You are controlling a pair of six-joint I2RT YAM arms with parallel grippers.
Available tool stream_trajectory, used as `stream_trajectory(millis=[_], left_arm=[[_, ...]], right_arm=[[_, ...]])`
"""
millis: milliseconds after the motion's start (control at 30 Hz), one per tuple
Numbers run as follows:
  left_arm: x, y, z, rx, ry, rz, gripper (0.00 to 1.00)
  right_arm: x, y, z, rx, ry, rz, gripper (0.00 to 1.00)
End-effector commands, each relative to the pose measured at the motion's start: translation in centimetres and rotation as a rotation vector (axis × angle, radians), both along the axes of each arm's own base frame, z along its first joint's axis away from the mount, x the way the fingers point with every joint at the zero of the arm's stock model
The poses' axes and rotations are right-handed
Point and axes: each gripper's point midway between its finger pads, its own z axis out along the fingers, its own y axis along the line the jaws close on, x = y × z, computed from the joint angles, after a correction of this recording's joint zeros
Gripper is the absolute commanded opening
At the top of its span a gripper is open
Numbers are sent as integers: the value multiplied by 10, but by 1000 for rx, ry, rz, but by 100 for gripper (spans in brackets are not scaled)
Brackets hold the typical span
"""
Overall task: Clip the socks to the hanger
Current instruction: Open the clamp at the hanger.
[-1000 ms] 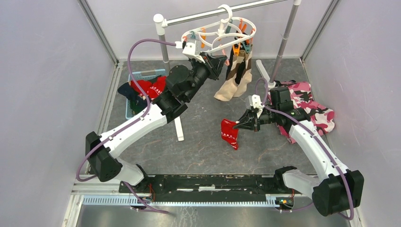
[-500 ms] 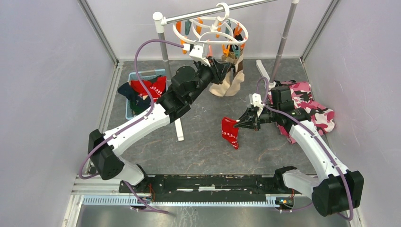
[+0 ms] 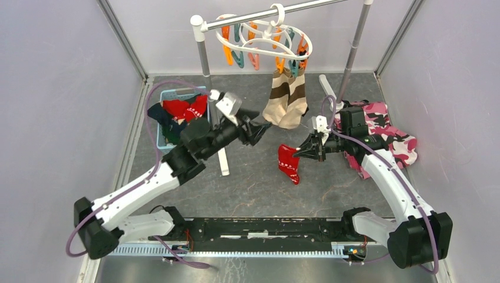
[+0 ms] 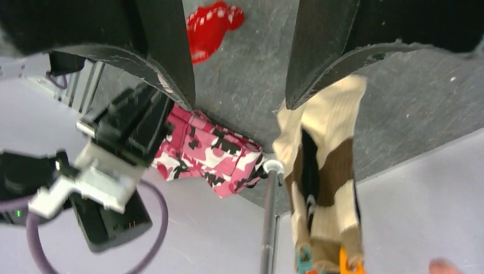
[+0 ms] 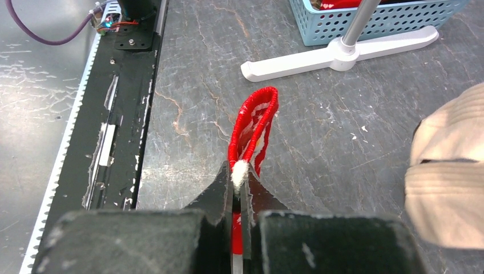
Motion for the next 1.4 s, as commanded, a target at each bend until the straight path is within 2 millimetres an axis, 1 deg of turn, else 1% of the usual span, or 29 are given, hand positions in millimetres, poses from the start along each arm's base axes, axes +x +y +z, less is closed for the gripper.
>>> stream_trajectory(millis=[0, 33, 100, 133, 200, 300, 400, 467, 533, 567, 633, 700, 867, 967, 1067, 1133, 1167, 1200, 1233, 1300, 1367], left_arm=[[-18, 27, -23, 39, -116, -11, 68], [-20, 36, -30, 25, -121, 14, 69], [-23, 53, -41, -11, -134, 65, 72], [-25, 60, -45, -27, -139, 79, 74], [-24, 75, -52, -60, -144, 139, 77], [-22, 96, -47, -116, -155, 223, 81], [-18, 112, -45, -146, -154, 295, 82], [-17, 118, -45, -163, -156, 320, 82], [-17, 121, -47, -165, -155, 329, 82], [-18, 122, -47, -167, -155, 332, 82], [-19, 123, -48, -174, -153, 331, 82], [-21, 124, -47, -186, -152, 324, 82], [-23, 122, -37, -207, -154, 308, 82], [-23, 117, -28, -230, -151, 284, 83], [-21, 111, -17, -263, -144, 260, 83], [-17, 106, -11, -280, -135, 239, 83], [-15, 104, -6, -296, -133, 226, 83], [-14, 100, 1, -318, -128, 203, 83], [-10, 98, 3, -337, -118, 196, 84], [-4, 97, 12, -395, -111, 181, 88], [8, 92, 16, -442, -80, 172, 93]], right_arm=[[16, -1, 16, -6, -65, -14, 0], [19, 0, 20, -6, -75, -18, 0], [33, 1, 33, -7, -92, -65, 0], [44, 1, 40, -13, -121, -105, 0], [62, 5, 56, -3, -162, -173, 0], [83, 18, 79, 17, -205, -249, 0], [100, 38, 91, 27, -211, -302, 0], [110, 52, 98, 32, -204, -344, 0], [125, 61, 98, 27, -197, -417, 0], [133, 62, 97, 29, -185, -458, 0], [151, 58, 96, 31, -161, -555, 0], [163, 51, 94, 27, -151, -640, 0], [182, 30, 91, 31, -140, -802, 0], [188, 20, 88, 39, -116, -843, 0], [196, 3, 85, 47, -86, -894, 0], [200, -9, 86, 52, -79, -921, 0], [203, -14, 92, 74, -96, -933, 0], [204, -18, 93, 78, -96, -938, 0], [205, -22, 93, 80, -97, -946, 0], [206, -29, 94, 86, -94, -955, 0], [208, -34, 93, 92, -86, -961, 0]])
